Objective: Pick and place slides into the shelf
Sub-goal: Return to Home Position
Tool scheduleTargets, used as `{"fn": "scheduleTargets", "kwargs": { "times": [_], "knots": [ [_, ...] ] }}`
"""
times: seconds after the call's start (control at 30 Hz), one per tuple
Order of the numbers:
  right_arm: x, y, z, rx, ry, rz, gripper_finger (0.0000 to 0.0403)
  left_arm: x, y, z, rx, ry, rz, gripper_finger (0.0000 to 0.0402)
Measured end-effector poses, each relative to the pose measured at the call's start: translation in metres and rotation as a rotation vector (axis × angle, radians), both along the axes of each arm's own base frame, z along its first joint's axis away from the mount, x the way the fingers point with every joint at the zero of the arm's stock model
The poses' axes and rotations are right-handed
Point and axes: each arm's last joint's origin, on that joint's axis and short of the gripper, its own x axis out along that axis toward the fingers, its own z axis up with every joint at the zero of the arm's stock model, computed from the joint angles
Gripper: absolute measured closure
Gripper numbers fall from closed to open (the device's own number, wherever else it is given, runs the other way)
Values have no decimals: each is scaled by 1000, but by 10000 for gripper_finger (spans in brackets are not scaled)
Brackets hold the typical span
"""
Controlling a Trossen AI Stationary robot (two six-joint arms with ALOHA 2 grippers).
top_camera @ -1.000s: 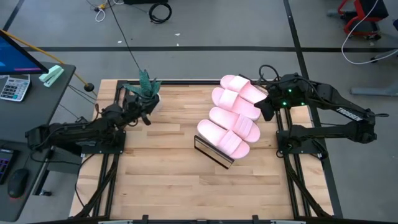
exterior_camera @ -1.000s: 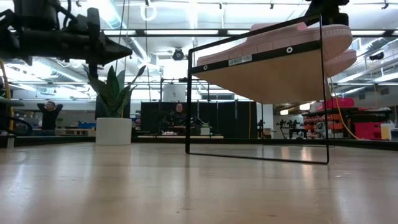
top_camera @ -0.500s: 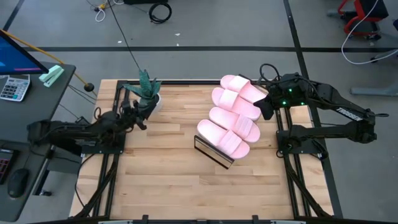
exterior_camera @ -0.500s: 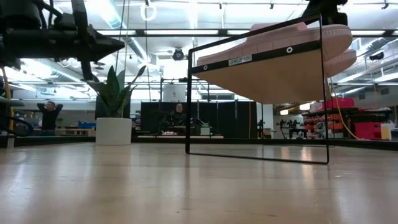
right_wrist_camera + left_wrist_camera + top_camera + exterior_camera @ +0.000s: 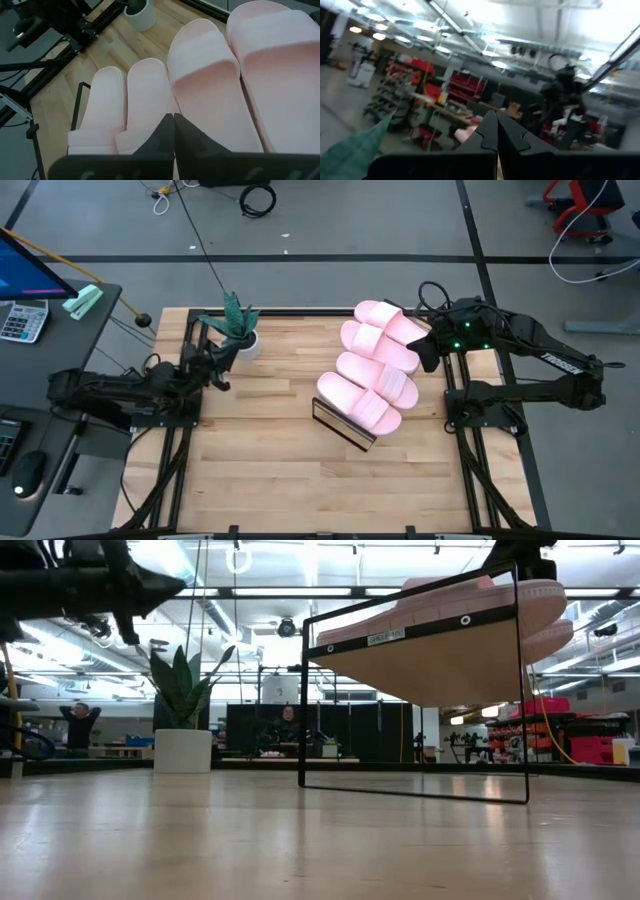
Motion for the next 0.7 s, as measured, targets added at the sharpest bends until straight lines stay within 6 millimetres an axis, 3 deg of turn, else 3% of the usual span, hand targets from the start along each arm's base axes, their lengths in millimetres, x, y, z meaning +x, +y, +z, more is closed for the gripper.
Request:
{"fn": "scheduleTargets", "kwargs": {
  "times": [0.7],
  "knots": [
    [0,0,0,7,-6,-3,402,-21,3,2,14,-31,-58,401]
  ]
}}
